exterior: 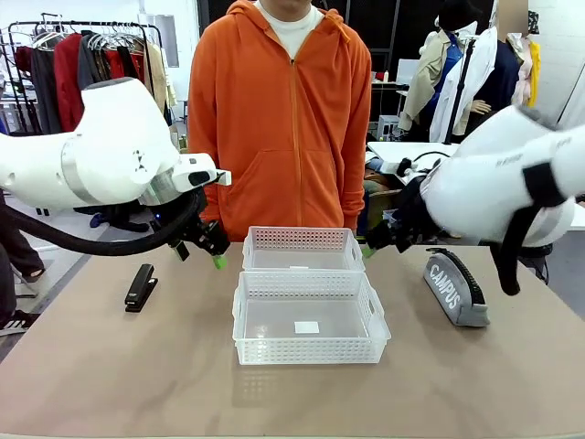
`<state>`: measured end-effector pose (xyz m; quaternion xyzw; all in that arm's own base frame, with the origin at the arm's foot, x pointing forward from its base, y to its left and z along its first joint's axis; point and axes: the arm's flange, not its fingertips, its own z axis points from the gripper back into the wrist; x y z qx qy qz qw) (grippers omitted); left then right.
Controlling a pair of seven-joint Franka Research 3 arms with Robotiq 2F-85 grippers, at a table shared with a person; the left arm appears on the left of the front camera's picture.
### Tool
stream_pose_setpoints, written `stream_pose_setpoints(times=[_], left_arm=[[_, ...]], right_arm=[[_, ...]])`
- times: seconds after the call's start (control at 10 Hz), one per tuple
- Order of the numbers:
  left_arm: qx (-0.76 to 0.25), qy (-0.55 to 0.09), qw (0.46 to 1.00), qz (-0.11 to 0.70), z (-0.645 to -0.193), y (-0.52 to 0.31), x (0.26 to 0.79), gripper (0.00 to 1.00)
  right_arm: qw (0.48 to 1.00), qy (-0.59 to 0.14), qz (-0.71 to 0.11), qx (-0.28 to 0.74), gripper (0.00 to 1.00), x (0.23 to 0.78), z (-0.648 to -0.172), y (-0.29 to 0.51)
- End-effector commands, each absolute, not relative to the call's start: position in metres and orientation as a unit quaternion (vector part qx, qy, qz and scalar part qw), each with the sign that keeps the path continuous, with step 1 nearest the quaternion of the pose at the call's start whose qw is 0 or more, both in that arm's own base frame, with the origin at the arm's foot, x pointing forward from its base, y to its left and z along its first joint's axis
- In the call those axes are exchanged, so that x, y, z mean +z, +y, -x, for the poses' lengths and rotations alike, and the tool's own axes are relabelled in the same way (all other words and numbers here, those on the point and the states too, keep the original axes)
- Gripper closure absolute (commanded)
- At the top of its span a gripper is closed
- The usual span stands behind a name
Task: Distribute items into two baskets.
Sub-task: Pick up the Pencil pouch that the person points to.
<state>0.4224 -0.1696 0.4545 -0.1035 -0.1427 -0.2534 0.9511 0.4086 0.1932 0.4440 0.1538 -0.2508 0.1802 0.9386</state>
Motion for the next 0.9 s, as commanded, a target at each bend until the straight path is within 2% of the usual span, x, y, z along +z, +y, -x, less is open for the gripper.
stream_pose_setpoints(times=[0.0,0.3,0.4,0.8], left_arm=[[-0.236,-0.114,0.950,0.171,-0.434,-0.165,0.460,0.00],[-0.216,-0.098,0.944,0.229,-0.441,-0.163,0.464,0.00],[-0.227,-0.105,0.949,0.192,-0.431,-0.168,0.463,0.00],[-0.223,-0.098,0.948,0.203,-0.434,-0.171,0.463,0.00]], right_arm=[[0.933,-0.228,-0.229,0.157,0.00,0.448,-0.421,0.159],[0.914,-0.223,-0.320,0.113,0.00,0.447,-0.433,0.144],[0.932,-0.225,-0.254,0.129,0.00,0.457,-0.417,0.154],[0.930,-0.223,-0.266,0.125,0.00,0.456,-0.418,0.153]])
